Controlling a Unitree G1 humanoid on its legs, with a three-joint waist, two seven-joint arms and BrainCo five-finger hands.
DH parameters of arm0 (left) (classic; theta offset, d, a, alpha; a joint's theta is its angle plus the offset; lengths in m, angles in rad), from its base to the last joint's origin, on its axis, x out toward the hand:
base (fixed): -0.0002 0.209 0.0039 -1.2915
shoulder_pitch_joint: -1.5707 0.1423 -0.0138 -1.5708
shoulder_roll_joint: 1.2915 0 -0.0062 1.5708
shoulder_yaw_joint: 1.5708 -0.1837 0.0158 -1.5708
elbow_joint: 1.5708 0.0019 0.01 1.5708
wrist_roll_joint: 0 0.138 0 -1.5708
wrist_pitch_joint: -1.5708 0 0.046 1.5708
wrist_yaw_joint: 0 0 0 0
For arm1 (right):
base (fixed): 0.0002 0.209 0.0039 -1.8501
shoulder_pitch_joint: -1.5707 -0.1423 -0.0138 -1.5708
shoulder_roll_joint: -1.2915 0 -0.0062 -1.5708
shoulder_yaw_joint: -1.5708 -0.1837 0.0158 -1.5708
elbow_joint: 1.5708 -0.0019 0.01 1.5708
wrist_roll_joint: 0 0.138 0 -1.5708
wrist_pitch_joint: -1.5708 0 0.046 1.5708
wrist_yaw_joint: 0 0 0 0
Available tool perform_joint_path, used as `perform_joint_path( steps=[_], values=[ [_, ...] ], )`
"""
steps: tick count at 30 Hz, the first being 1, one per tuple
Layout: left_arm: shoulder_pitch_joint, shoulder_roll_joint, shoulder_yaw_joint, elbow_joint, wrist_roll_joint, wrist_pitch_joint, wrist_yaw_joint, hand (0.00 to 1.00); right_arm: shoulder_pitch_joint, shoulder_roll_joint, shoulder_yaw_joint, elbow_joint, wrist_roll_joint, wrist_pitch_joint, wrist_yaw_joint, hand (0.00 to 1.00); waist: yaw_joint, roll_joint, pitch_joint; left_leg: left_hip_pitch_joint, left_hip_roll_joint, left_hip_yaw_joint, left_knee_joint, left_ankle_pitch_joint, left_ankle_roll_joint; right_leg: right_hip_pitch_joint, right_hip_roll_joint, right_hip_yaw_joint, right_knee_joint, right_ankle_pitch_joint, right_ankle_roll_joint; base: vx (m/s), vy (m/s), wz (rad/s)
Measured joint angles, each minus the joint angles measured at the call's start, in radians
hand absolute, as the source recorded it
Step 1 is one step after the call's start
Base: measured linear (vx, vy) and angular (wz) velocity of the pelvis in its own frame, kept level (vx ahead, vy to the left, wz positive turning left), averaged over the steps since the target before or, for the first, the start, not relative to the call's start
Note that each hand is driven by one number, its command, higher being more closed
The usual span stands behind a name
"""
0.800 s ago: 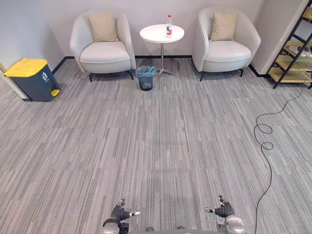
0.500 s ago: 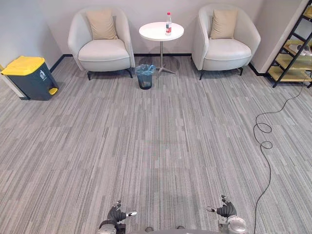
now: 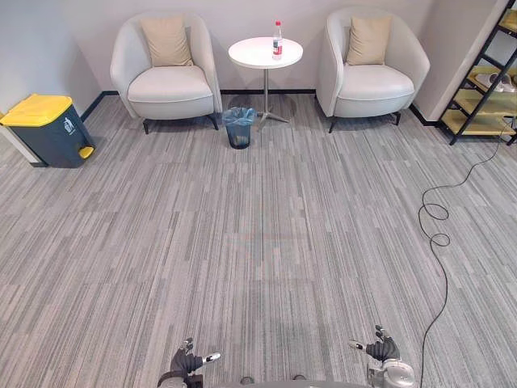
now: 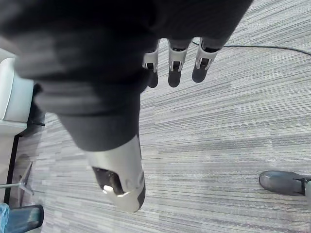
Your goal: Gather rubbish on tea table into small bin, then transfer packed bag to large trash can.
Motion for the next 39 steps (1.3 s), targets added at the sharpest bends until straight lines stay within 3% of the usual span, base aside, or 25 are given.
perform_joint_path(
  steps=[12,21,23,25,26,27,29,32,34,35,36,37,38,39],
  values=[
    [0.003,0.000,0.002,0.000,-0.001,0.001,0.000,0.00,0.005,-0.001,-0.008,0.000,0.029,0.001,0.000,0.00,0.001,0.002,0.000,-0.024,0.006,0.024,0.009,-0.019,0.012,-0.024,0.007,0.025,-0.002,-0.001,0.001,0.01,-0.015,-0.07],
    [-0.001,0.001,0.002,-0.009,-0.024,0.000,0.001,0.00,-0.051,0.001,-0.007,-0.001,0.058,0.002,0.000,0.00,0.011,0.016,0.010,-0.147,0.027,0.104,0.234,-0.174,0.037,-0.113,0.010,0.108,0.079,-0.042,0.032,0.04,0.040,-0.29],
    [-0.004,0.001,0.002,-0.017,-0.028,-0.001,0.001,0.00,-0.052,0.001,-0.007,-0.002,0.065,0.002,0.000,0.00,0.022,0.020,0.021,-0.164,0.030,0.118,0.276,-0.211,0.045,-0.161,0.009,0.119,0.185,-0.097,0.042,0.05,0.076,-0.28],
    [-0.006,0.002,0.001,-0.045,-0.036,-0.001,0.002,0.00,-0.048,0.003,-0.006,-0.002,0.066,0.002,0.000,0.00,0.028,0.020,0.042,-0.157,0.025,0.127,0.319,-0.250,0.055,-0.280,-0.013,0.087,0.473,-0.179,0.104,0.07,0.099,-0.12],
    [-0.006,0.003,0.000,-0.047,-0.036,-0.002,0.002,0.00,-0.048,0.003,-0.006,-0.002,0.067,0.002,0.000,0.00,0.028,0.019,0.044,-0.154,0.023,0.127,0.319,-0.250,0.055,-0.297,-0.017,0.082,0.508,-0.181,0.107,0.12,0.085,0.11],
    [-0.013,0.010,-0.005,-0.052,-0.036,-0.002,0.002,0.00,-0.050,0.008,-0.005,-0.003,0.068,0.002,0.000,0.00,0.027,0.013,0.058,-0.125,0.009,0.120,0.312,-0.252,0.059,-0.354,-0.040,0.058,0.664,-0.182,0.110,0.12,0.061,0.16],
    [-0.027,0.025,-0.011,-0.054,-0.036,-0.002,0.003,0.00,-0.043,0.010,0.004,-0.003,0.074,0.003,0.000,0.00,0.017,0.013,0.084,-0.077,-0.011,0.093,0.301,-0.269,0.080,-0.406,-0.082,0.008,0.807,-0.222,0.121,0.19,0.033,0.40],
    [-0.028,0.031,-0.009,-0.070,-0.038,-0.002,0.011,0.00,-0.052,0.004,0.004,-0.013,0.075,0.002,0.000,0.00,-0.002,0.009,0.087,-0.022,-0.007,0.054,0.268,-0.279,0.080,-0.449,-0.099,-0.055,0.741,-0.244,0.091,0.25,-0.030,0.42],
    [-0.045,0.027,-0.010,-0.082,-0.045,-0.002,0.022,0.00,-0.070,-0.011,0.004,-0.013,0.075,0.002,0.000,0.00,-0.002,0.029,0.099,0.006,0.026,0.037,0.243,-0.286,0.057,-0.489,-0.080,-0.092,0.593,-0.216,0.061,0.36,-0.108,0.31],
    [-0.051,0.029,-0.014,-0.082,-0.045,-0.004,0.027,0.00,-0.073,-0.015,0.004,-0.014,0.075,0.002,-0.003,0.00,-0.004,0.024,0.097,0.023,0.032,0.026,0.227,-0.285,0.027,-0.491,-0.066,-0.088,0.476,-0.147,0.049,0.48,-0.192,0.45],
    [-0.053,0.031,-0.016,-0.080,-0.045,-0.005,0.026,0.00,-0.065,-0.018,0.004,-0.016,0.075,0.002,-0.004,0.00,-0.010,0.005,0.091,0.048,0.035,0.006,0.227,-0.299,0.000,-0.486,-0.071,-0.085,0.439,-0.007,-0.013,0.50,-0.199,0.39],
    [-0.057,0.019,-0.016,-0.075,-0.045,-0.004,0.027,0.00,-0.064,-0.028,0.004,-0.014,0.075,0.003,-0.004,0.00,-0.013,0.024,0.094,0.055,0.054,0.000,0.232,-0.305,-0.010,-0.487,-0.063,-0.097,0.462,-0.013,-0.034,0.43,-0.199,0.29],
    [-0.058,0.009,-0.015,-0.076,-0.045,-0.006,0.026,0.00,-0.077,-0.030,0.004,-0.031,0.076,0.002,-0.006,0.00,-0.020,0.040,0.090,0.032,0.078,-0.002,0.285,-0.285,-0.046,-0.479,-0.051,-0.113,0.471,-0.057,-0.056,0.32,-0.166,0.07],
    [-0.058,0.005,-0.014,-0.075,-0.045,-0.006,0.027,0.00,-0.084,-0.030,0.004,-0.037,0.076,0.002,-0.005,0.00,-0.025,0.043,0.091,0.015,0.086,-0.004,0.329,-0.275,-0.063,-0.468,-0.045,-0.116,0.468,-0.066,-0.062,0.48,-0.288,0.10]
  ],
)
